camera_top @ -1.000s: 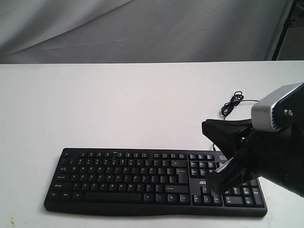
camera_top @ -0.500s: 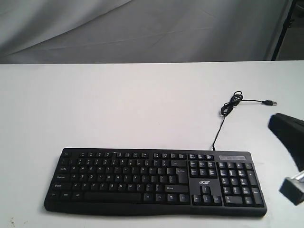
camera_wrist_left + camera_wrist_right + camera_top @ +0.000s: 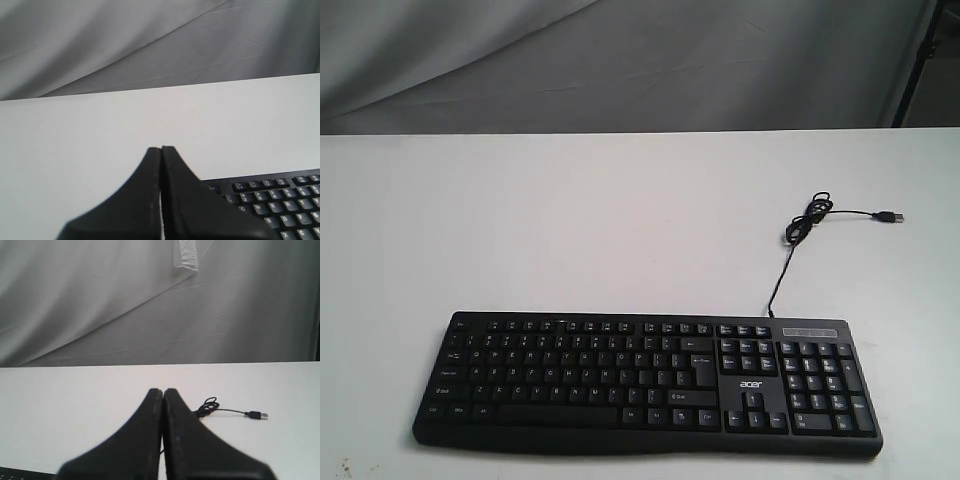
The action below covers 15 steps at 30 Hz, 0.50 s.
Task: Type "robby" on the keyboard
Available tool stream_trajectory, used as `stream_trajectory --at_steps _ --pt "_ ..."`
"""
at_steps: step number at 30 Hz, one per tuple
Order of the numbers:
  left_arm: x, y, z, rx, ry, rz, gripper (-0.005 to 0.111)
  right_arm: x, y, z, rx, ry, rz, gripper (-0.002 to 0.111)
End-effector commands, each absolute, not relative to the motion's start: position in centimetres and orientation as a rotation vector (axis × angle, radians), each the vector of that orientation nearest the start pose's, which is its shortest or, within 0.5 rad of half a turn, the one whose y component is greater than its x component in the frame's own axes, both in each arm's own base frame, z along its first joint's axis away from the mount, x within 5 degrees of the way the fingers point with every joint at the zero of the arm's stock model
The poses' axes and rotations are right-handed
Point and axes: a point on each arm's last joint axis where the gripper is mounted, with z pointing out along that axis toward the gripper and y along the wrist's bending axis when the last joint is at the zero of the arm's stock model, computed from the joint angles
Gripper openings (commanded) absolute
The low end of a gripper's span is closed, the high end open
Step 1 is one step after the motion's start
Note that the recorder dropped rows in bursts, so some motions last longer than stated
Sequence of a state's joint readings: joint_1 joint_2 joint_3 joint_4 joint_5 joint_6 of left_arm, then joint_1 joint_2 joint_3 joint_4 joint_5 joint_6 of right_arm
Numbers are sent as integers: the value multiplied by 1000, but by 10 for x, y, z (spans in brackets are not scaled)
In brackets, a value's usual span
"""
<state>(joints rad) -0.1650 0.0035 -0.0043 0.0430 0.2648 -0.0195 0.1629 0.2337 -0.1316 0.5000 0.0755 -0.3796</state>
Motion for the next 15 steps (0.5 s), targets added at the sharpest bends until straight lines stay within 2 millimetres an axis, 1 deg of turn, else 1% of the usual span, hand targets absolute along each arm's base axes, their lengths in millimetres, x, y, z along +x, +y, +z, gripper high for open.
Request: stream_trajectory --at_steps 1,6,7,15 --pt "55 -8 190 161 1734 -98 0 74 15 224 -53 1687 241 0" --pt "55 -8 190 161 1734 -98 0 74 12 201 8 1730 248 0" --pt "55 -8 190 161 1734 -98 0 74 12 199 16 1737 252 0" --pt "55 -8 190 161 1734 -98 0 73 12 196 -33 1737 207 0"
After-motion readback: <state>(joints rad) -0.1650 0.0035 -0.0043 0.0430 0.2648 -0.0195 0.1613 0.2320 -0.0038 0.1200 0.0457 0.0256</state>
